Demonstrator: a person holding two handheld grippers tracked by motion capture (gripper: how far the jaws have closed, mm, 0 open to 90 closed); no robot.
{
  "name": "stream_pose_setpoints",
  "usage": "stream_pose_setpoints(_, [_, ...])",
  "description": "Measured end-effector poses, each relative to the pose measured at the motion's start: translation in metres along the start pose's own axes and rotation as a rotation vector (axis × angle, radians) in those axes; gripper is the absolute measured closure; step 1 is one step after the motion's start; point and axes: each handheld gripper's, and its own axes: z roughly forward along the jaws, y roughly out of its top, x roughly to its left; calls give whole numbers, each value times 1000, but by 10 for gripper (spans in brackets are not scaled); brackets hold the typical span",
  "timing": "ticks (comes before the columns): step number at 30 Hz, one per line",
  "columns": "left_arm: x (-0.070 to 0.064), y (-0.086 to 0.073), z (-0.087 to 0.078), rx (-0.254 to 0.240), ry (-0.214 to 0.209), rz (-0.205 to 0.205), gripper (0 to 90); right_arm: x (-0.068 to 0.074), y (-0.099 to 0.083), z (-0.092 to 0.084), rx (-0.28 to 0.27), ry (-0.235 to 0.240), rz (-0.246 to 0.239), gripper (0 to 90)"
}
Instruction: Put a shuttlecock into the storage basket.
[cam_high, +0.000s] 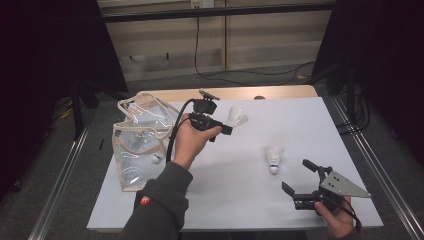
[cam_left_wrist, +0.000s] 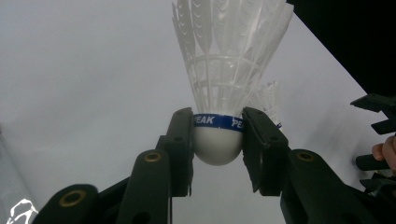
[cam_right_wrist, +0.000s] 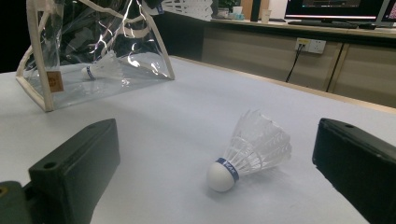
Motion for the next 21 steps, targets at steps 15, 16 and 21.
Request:
stream_pose_setpoints(15, [-2,6,-15,10,-4,0,651,0,0,0,0,0,0,5])
stream_pose_setpoints(16, [-2,6,-16,5,0,-2,651,0,0,0,0,0,-1,5])
stream_pose_setpoints(21, [0,8,-23,-4,-1,-11,652,0,0,0,-2,2,4,7])
